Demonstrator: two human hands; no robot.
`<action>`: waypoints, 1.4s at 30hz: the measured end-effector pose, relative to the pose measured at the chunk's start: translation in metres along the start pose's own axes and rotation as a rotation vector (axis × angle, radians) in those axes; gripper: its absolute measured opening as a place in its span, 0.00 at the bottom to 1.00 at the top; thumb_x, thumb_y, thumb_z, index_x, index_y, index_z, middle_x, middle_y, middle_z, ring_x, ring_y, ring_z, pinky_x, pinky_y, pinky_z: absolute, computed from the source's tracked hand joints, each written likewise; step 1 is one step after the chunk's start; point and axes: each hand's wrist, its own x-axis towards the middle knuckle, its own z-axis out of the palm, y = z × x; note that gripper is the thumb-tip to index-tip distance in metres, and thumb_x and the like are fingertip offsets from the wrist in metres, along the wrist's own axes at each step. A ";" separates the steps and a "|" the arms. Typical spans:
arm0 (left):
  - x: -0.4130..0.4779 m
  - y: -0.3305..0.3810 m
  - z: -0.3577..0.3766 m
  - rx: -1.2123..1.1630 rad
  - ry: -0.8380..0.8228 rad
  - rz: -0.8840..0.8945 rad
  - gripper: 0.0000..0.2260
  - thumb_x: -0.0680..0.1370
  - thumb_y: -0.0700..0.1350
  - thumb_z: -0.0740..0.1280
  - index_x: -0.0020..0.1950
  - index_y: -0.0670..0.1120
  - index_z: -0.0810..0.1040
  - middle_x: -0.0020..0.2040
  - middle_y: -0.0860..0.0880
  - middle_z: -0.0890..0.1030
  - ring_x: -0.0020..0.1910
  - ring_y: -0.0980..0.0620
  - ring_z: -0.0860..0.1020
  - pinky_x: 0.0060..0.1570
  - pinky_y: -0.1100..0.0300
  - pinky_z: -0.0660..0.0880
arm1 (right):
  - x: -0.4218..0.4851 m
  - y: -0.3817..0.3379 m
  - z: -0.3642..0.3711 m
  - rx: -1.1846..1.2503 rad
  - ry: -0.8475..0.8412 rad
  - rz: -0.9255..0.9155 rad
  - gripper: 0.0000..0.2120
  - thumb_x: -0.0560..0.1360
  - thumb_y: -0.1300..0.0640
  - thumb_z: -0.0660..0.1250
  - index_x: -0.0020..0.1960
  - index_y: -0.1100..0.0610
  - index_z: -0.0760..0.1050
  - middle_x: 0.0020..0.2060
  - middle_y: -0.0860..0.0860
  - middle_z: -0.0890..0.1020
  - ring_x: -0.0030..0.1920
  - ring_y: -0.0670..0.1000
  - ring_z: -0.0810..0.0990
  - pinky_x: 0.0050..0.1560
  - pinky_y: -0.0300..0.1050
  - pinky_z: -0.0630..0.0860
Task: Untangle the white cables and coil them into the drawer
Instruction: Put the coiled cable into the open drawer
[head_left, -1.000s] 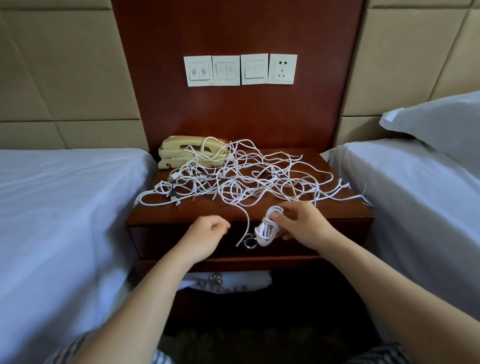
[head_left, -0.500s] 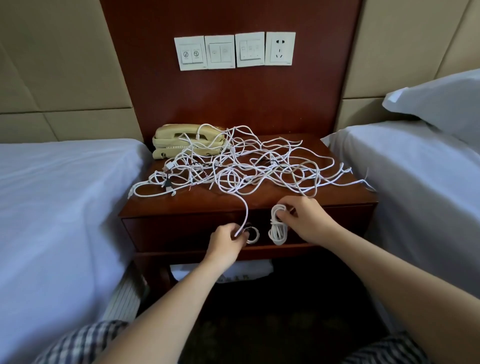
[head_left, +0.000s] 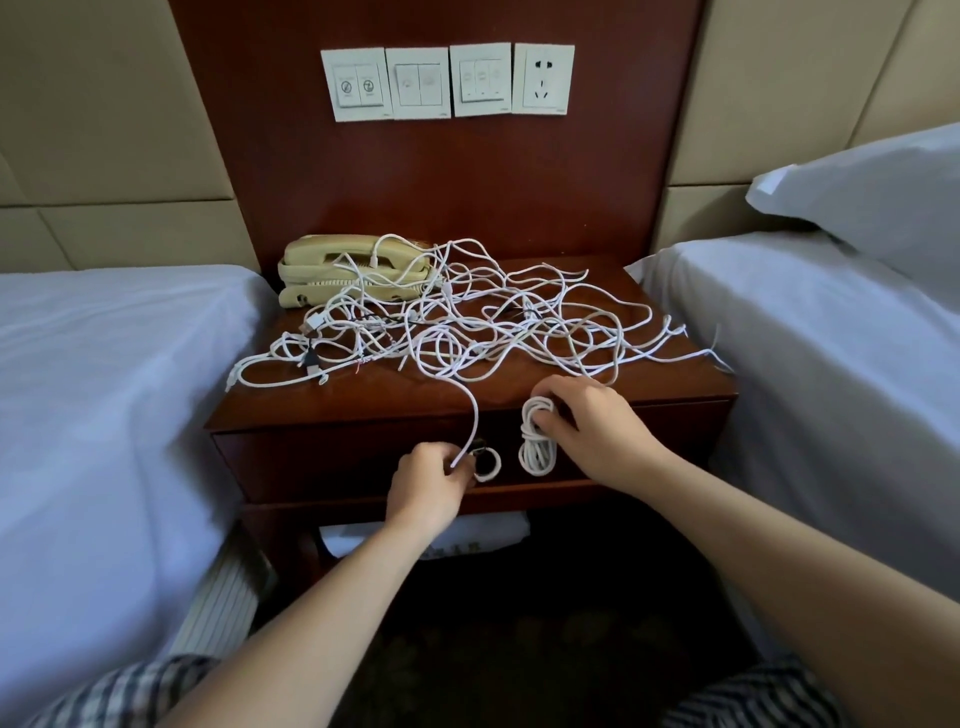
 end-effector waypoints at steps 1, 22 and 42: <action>-0.001 -0.001 0.000 -0.001 0.001 -0.002 0.13 0.77 0.48 0.66 0.32 0.51 0.78 0.36 0.49 0.83 0.40 0.48 0.80 0.43 0.55 0.75 | -0.001 0.000 0.000 0.019 -0.002 0.002 0.09 0.78 0.55 0.62 0.56 0.55 0.75 0.49 0.49 0.79 0.51 0.49 0.75 0.47 0.43 0.69; -0.086 0.011 -0.092 0.462 -0.253 0.214 0.12 0.76 0.59 0.63 0.54 0.56 0.77 0.53 0.58 0.77 0.55 0.56 0.74 0.57 0.53 0.74 | -0.058 -0.025 -0.008 0.253 -0.290 0.141 0.07 0.77 0.53 0.63 0.45 0.53 0.79 0.36 0.53 0.82 0.36 0.57 0.78 0.38 0.52 0.74; -0.096 -0.006 -0.122 0.220 -0.626 0.234 0.07 0.75 0.54 0.67 0.40 0.55 0.82 0.36 0.58 0.82 0.39 0.63 0.79 0.48 0.59 0.75 | -0.054 -0.081 0.010 0.305 -0.511 0.156 0.10 0.76 0.54 0.64 0.46 0.60 0.80 0.40 0.58 0.82 0.37 0.56 0.80 0.40 0.49 0.78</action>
